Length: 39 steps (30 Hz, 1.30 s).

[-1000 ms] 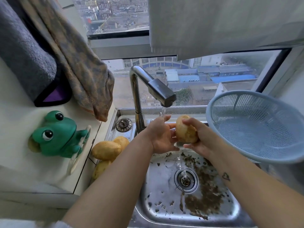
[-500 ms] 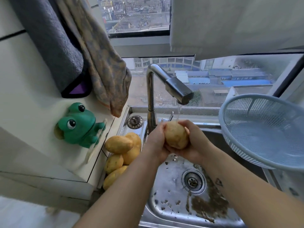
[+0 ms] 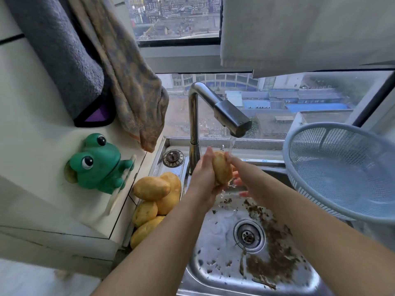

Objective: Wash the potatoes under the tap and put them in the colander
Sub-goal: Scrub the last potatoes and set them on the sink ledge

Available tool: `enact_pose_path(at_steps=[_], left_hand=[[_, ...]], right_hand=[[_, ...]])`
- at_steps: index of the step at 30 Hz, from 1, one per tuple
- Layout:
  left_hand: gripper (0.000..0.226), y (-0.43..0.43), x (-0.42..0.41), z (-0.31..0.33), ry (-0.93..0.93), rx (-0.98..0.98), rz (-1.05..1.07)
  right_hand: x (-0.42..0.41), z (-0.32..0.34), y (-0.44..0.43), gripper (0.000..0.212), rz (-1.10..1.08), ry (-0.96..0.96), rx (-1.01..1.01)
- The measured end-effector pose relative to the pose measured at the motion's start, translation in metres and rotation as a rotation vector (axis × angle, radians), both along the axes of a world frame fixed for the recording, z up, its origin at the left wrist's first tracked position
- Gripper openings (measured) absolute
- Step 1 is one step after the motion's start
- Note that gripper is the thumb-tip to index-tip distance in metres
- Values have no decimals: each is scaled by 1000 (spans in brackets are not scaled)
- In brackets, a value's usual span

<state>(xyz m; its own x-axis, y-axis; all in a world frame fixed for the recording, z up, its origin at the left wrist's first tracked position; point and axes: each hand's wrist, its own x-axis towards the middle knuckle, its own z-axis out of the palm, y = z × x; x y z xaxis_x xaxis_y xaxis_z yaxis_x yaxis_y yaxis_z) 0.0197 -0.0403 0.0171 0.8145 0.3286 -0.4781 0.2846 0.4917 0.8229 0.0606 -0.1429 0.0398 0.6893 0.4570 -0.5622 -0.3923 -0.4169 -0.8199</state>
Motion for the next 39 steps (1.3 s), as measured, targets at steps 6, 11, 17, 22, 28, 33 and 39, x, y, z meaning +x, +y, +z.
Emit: enact_pose_path(at_steps=[6,11,17,22,28,33,39], left_hand=[[65,-6,-9,3,150,-272,-170],[56,6,-21,3,184,-229,-183],[49,11,-38,-7,118,30,-182],[60,14,-34,-2,165,-128,-103],[58,9,-18,12,137,-260,-135],[54,4,-18,6,126,-104,-240],[47,13,-53,-14,158,230,-324]], right_hand=[[-5,-9,-16,33,22,-364,201],[-4,-20,-7,22,-129,-191,309],[-10,-21,8,28,-382,156,415],[-13,-20,4,31,-293,184,320],[1,-21,-12,39,-121,-59,174],[4,-16,-30,62,24,-188,172],[-13,-37,-28,57,131,-345,-134]])
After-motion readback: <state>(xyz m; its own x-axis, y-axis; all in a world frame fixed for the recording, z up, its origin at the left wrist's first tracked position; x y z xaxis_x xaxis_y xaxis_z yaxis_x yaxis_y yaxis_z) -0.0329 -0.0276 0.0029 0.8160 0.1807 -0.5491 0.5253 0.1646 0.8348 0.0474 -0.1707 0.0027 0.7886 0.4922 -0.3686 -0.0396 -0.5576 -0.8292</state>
